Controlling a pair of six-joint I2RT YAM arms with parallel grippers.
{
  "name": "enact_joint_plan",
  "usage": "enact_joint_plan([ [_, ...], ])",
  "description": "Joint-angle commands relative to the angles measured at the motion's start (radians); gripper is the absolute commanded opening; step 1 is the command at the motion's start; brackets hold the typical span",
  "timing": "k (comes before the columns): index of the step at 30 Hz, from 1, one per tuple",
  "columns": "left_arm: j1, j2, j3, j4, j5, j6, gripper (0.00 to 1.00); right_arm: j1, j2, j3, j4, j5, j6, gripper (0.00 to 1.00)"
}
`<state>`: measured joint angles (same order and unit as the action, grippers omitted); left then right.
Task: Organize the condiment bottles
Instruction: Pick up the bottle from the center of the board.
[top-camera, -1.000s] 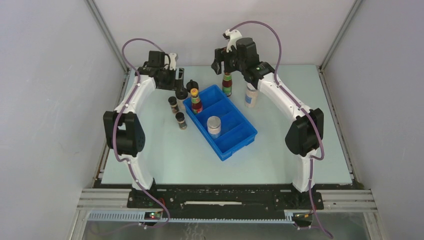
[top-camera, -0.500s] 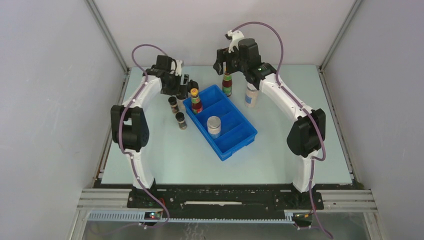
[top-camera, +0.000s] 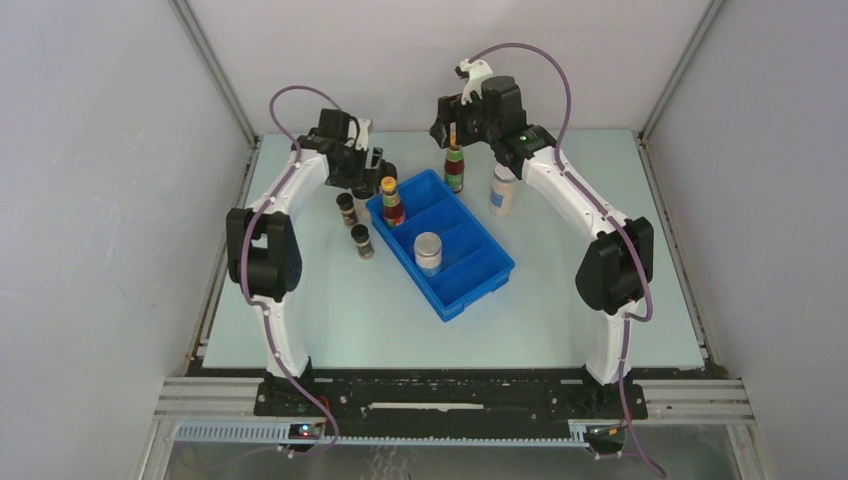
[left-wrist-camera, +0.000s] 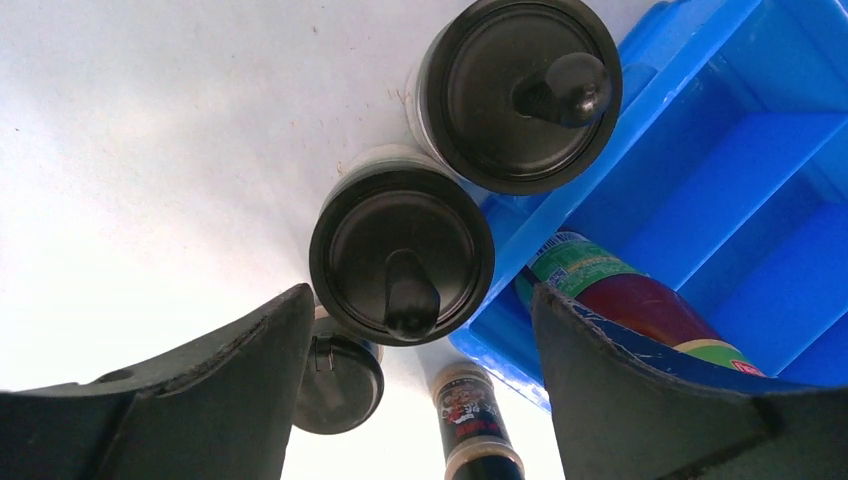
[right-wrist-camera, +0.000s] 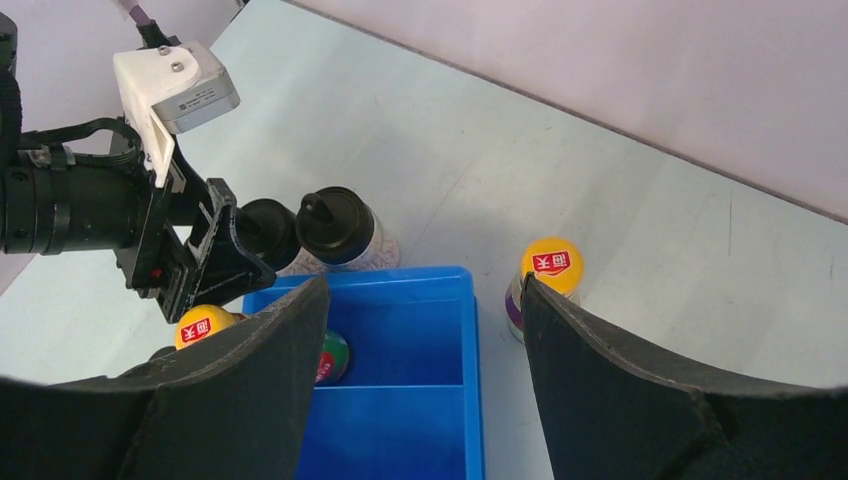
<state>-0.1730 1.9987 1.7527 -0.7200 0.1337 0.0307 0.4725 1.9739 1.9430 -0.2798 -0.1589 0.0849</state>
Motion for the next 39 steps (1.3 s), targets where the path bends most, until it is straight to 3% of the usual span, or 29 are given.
enact_joint_plan([
  [1, -0.009, 0.011, 0.046, 0.027, -0.017, 0.016, 0.84, -0.009, -0.049, -0.002, 0.049, -0.009, 0.013, 0.79],
  [26, -0.02, 0.045, 0.042, 0.104, -0.051, 0.014, 0.84, -0.026, -0.029, -0.002, 0.06, -0.024, 0.016, 0.79],
  [39, -0.023, 0.049, 0.039, 0.111, -0.055, 0.013, 0.78, -0.029, -0.023, -0.004, 0.065, -0.027, 0.018, 0.79],
])
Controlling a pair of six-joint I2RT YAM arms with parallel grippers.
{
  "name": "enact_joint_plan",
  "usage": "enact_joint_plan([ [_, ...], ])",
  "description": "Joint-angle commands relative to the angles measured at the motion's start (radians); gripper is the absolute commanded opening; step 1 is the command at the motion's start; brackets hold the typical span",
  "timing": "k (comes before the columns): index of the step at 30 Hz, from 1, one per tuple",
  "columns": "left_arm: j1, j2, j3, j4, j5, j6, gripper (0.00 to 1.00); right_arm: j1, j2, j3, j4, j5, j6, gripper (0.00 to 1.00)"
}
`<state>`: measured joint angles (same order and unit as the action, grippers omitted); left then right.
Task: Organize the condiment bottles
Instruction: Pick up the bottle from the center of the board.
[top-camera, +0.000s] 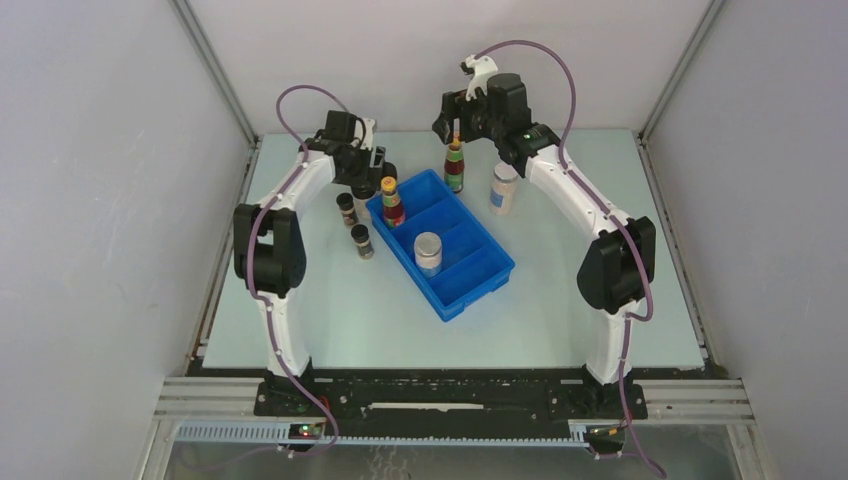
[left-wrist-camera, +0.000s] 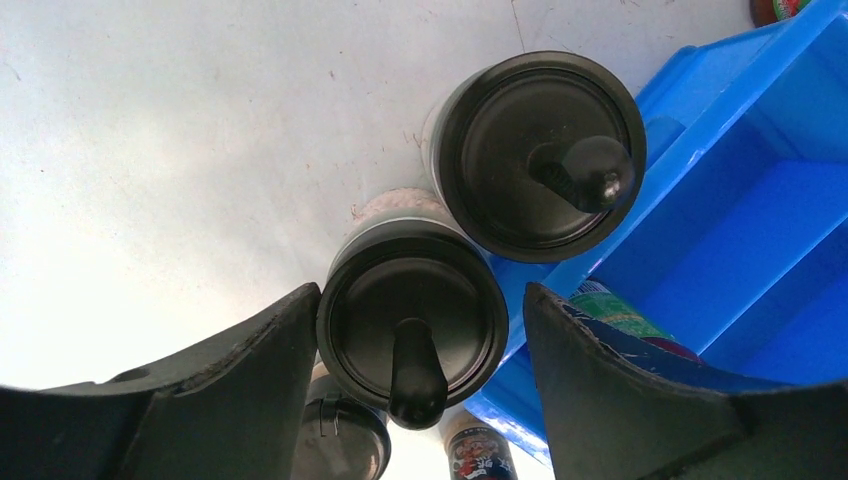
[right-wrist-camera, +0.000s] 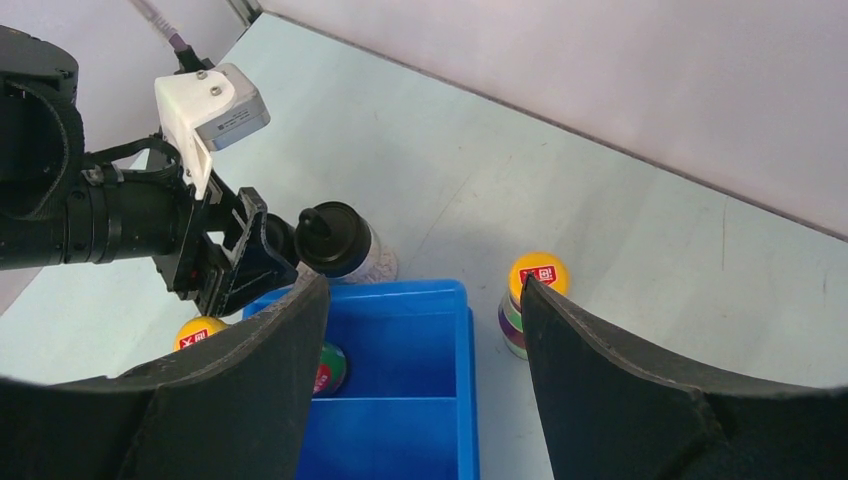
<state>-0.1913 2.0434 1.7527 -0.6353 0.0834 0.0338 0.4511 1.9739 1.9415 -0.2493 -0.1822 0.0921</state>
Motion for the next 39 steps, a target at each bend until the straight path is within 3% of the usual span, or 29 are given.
enact_joint_plan([
  [1, -0.005, 0.004, 0.038, 0.026, -0.008, 0.011, 0.78, -0.008, -0.023, -0.003, 0.035, -0.003, 0.011, 0.79],
  [24, -0.013, -0.019, 0.012, -0.01, -0.058, 0.013, 0.67, 0.003, -0.037, -0.007, 0.029, 0.003, 0.011, 0.79],
  [29, -0.014, -0.018, 0.011, -0.019, -0.046, 0.014, 0.5, 0.006, -0.045, -0.01, 0.025, 0.008, 0.01, 0.79],
  [34, -0.014, -0.02, 0.005, -0.023, -0.056, 0.008, 0.04, 0.009, -0.055, -0.014, 0.023, 0.013, 0.009, 0.79],
  [39, -0.017, -0.035, -0.005, -0.023, -0.066, 0.004, 0.0, 0.014, -0.066, -0.019, 0.022, 0.017, 0.009, 0.79],
])
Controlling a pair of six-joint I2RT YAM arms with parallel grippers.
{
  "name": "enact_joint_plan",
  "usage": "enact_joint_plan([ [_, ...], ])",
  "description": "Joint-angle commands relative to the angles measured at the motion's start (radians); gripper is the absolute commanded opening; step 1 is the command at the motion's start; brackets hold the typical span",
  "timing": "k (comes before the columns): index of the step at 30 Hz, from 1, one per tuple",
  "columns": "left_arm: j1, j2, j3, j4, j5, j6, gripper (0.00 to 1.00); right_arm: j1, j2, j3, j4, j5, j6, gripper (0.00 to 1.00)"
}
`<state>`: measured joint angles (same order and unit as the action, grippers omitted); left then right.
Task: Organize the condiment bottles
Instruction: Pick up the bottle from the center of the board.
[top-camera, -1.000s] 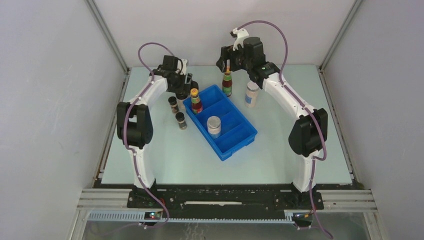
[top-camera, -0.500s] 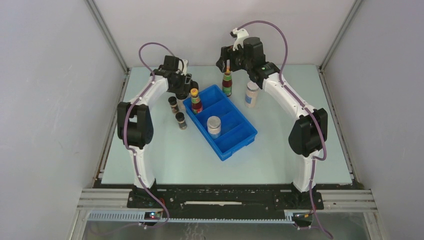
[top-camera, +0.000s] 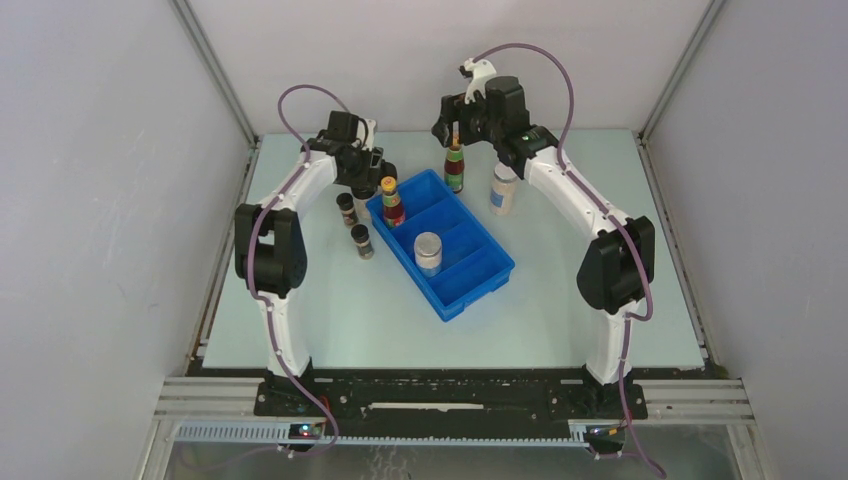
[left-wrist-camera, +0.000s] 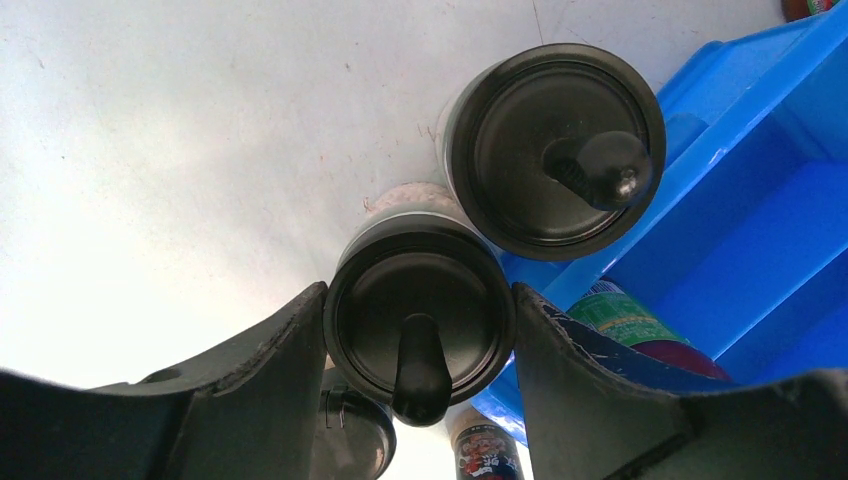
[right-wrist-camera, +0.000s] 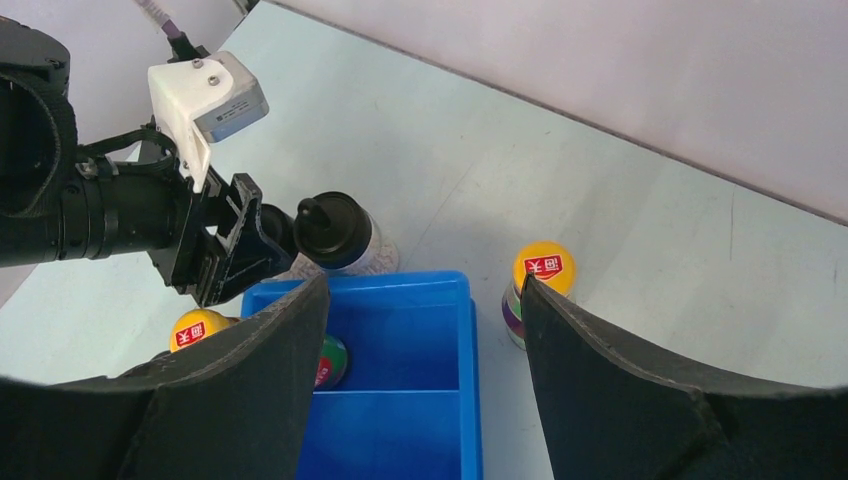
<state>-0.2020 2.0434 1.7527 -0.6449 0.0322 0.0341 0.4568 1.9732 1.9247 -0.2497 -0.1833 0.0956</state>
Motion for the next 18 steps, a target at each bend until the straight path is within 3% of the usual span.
enact_joint_plan([
  [1, -0.007, -0.039, -0.007, -0.014, -0.017, 0.004, 0.0, 0.008, -0.067, -0.002, 0.023, 0.019, 0.006, 0.79],
  [18, -0.011, -0.207, -0.004, 0.052, -0.164, -0.028, 0.0, 0.022, -0.123, -0.017, 0.014, 0.037, -0.003, 0.79],
])
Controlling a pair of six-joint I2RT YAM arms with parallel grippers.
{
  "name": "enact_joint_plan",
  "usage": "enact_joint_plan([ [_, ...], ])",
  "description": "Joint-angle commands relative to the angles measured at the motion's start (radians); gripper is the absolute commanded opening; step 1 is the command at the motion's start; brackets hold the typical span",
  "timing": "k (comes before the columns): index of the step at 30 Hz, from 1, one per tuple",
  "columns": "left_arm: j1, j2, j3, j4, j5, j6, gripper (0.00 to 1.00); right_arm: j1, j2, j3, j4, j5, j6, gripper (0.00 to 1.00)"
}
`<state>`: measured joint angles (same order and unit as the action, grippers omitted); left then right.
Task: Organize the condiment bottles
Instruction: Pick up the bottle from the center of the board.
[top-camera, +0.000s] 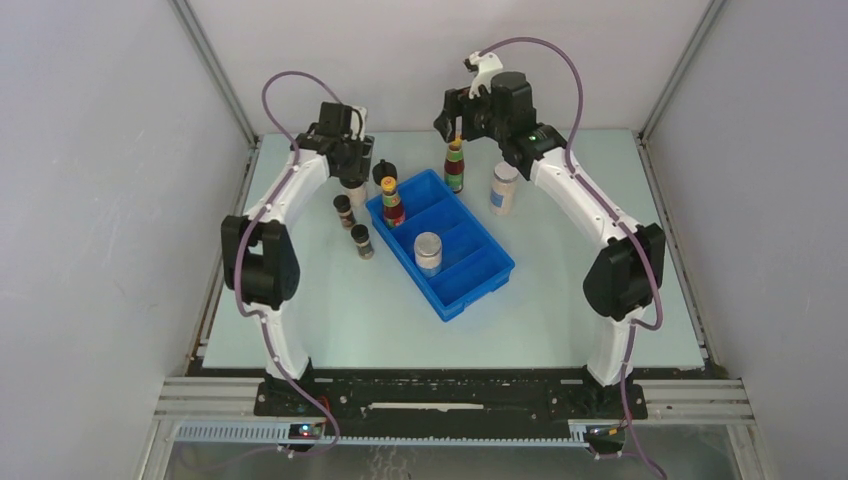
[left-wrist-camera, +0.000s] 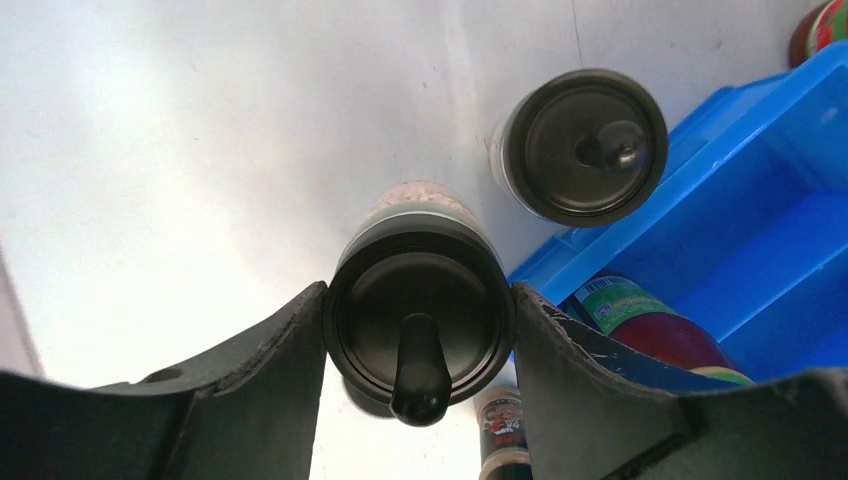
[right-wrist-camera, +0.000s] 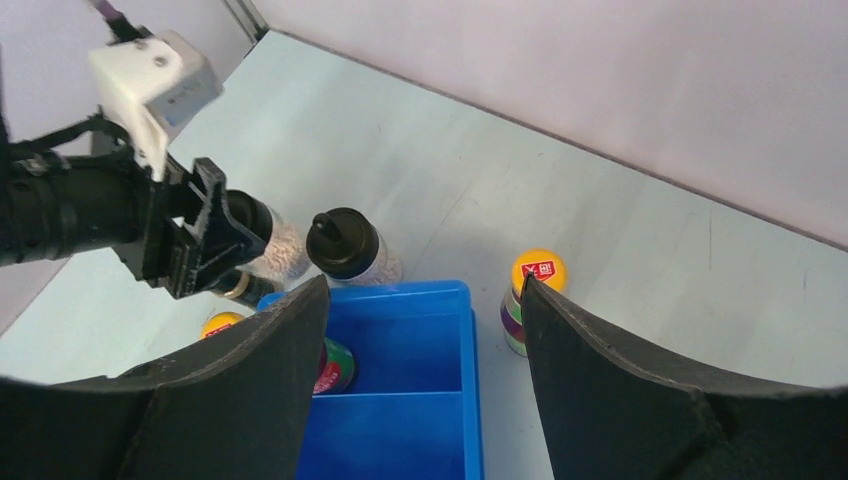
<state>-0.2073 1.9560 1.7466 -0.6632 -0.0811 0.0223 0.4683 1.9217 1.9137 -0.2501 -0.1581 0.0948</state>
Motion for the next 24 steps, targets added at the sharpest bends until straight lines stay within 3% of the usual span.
enact_joint_plan([
  [1, -0.006, -0.124, 0.008, 0.071, -0.053, -0.016, 0.0, 0.01, -0.074, -0.006, 0.014, 0.012, -0.002, 0.79],
  [24, -0.115, -0.375, 0.056, 0.013, -0.201, 0.001, 0.0, 0.056, -0.271, -0.165, 0.04, 0.082, 0.014, 0.79],
])
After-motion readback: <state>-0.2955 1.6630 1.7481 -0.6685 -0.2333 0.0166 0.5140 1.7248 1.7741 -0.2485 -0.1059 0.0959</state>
